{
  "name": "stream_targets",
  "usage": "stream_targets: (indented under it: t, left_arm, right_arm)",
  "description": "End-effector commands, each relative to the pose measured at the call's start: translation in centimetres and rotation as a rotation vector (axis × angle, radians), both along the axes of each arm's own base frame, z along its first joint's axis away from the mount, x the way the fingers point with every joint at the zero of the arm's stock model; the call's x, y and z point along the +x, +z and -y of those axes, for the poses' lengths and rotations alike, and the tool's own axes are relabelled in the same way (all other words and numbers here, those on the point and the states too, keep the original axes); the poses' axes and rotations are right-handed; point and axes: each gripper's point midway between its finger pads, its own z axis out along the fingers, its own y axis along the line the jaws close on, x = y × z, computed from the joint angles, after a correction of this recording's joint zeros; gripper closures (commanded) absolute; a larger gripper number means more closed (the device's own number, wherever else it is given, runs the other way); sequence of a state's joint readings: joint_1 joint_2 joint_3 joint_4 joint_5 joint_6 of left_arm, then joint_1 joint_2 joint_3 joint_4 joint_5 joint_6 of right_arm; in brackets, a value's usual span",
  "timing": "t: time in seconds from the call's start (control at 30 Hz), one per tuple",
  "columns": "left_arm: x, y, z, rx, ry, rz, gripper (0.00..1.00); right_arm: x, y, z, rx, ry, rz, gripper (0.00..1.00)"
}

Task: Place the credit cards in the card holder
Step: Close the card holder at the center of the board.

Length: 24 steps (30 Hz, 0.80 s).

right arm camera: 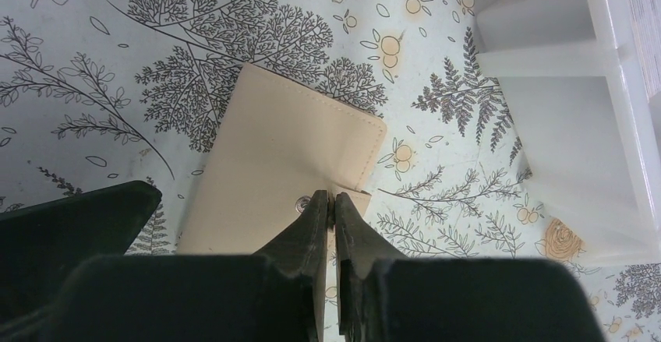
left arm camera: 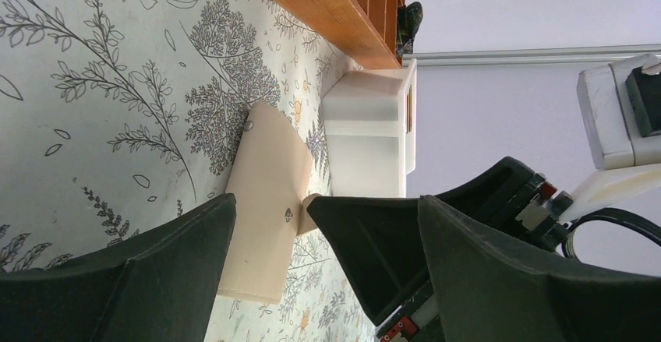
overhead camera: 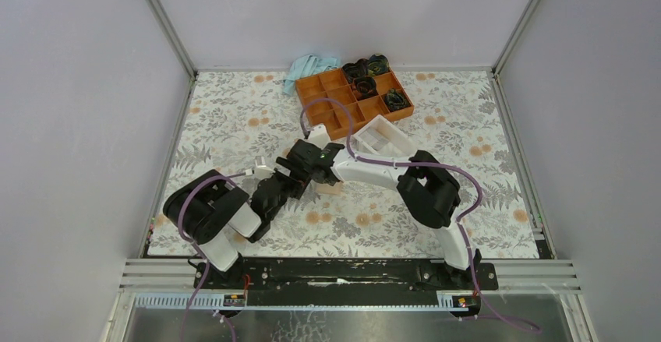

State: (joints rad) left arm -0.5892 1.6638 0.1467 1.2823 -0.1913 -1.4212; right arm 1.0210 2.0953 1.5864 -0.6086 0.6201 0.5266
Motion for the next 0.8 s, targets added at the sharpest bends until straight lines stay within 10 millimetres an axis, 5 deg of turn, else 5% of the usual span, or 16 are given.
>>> stream_targets:
  t: [0.0, 0.5, 0.63, 0.77]
  left_arm:
    - [0.0, 1.2, 0.2, -0.057, -0.001, 0.048, 0.07]
    - [-0.9, 0.7, 0.9, -0.124, -0.047, 0.04, 0.08]
    - [-0.9, 0.6, 0.9, -0.122, -0.046, 0.037, 0.12]
    - [-1.0, 0.2, 0.5, -0.115, -0.031, 0.025, 0.26]
  right_arm:
    - [0.3, 3.2, -1.3, 0.069, -0.002, 0.075, 0.97]
    - [-0.1, 3.2, -1.8, 0.094, 0.014, 0.067, 0.99]
    - [-0.1, 3.2, -1.8, 0.095, 0.014, 0.069, 1.0]
    - [-0.1, 3.3, -1.8, 0.097, 0.016, 0.073, 1.0]
